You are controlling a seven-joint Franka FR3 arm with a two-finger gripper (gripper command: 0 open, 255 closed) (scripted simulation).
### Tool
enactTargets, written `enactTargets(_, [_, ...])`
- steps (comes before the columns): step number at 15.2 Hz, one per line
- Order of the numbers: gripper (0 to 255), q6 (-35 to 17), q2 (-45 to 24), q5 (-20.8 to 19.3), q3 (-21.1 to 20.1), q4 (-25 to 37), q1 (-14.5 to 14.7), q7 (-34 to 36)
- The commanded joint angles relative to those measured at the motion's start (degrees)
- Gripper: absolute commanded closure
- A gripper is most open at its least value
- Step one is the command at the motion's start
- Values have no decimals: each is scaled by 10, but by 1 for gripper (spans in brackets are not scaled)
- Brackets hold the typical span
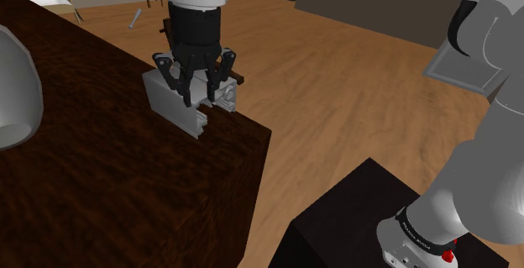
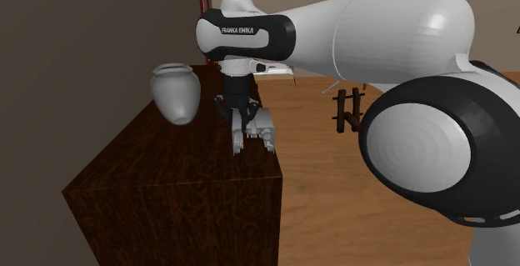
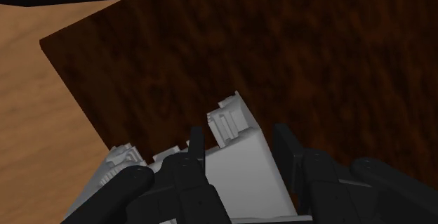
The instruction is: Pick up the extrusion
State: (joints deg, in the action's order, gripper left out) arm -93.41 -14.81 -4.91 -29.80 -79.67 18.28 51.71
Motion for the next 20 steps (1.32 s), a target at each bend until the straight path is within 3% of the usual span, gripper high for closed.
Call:
enactTargets(1, [255,-1,-1,0,0,0,0,0])
enactTargets(4, [255,8,-2,0,0,9,1,0])
enactTargets(18, [255,147,-61,-31,-2,203,39,13])
enactTargets(20, [255,149,-62,-32,-2,206,39,13])
